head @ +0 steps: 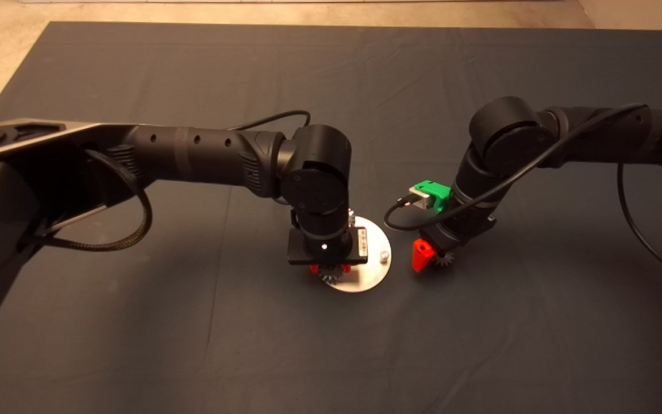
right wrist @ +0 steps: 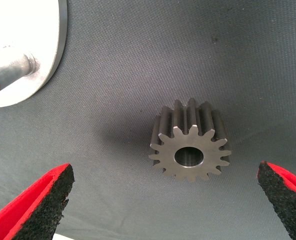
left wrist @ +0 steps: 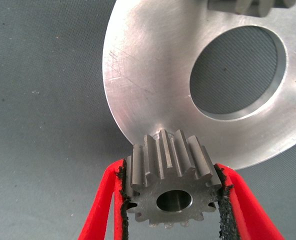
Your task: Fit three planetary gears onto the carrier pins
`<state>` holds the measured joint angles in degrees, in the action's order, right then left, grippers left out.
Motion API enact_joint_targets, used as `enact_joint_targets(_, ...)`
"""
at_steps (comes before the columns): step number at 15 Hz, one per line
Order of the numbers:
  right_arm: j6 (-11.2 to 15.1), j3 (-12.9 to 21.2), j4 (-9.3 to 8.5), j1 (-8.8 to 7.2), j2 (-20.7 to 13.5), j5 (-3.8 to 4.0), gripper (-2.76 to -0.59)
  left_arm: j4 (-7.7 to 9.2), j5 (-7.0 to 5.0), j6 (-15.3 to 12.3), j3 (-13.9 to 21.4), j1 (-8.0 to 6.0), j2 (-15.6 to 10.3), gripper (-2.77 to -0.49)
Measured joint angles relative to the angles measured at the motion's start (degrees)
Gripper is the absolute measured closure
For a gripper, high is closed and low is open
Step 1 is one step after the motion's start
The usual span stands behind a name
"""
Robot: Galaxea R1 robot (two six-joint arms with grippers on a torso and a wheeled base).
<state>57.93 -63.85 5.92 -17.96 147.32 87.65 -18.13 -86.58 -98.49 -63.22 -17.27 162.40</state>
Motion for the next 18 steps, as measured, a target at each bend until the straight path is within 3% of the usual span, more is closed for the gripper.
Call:
enact_joint_targets(7, 0.00, 0.00, 0.00, 0.02, 0.00, 0.02, -2.73, -0.19, 0.00, -0.02, 0.23, 0.30, -1.23, -0.86)
enact_joint_targets(11, 0.00, 0.00, 0.02, 0.02, 0.00, 0.00, -2.73, -0.20, -0.18, 0.01, 0.49, 0.30, -1.46, -0.97)
enact_joint_targets(14, 0.00, 0.00, 0.02, 0.02, 0.00, 0.00, -2.73, 0.05, 0.67, 0.20, 0.74, 0.28, -2.28, -1.05)
enact_joint_targets(18, -0.02, 0.00, 0.02, 0.02, 0.00, 0.00, -2.73, 0.05, 0.57, 0.27, 1.06, 0.28, -2.55, -1.28)
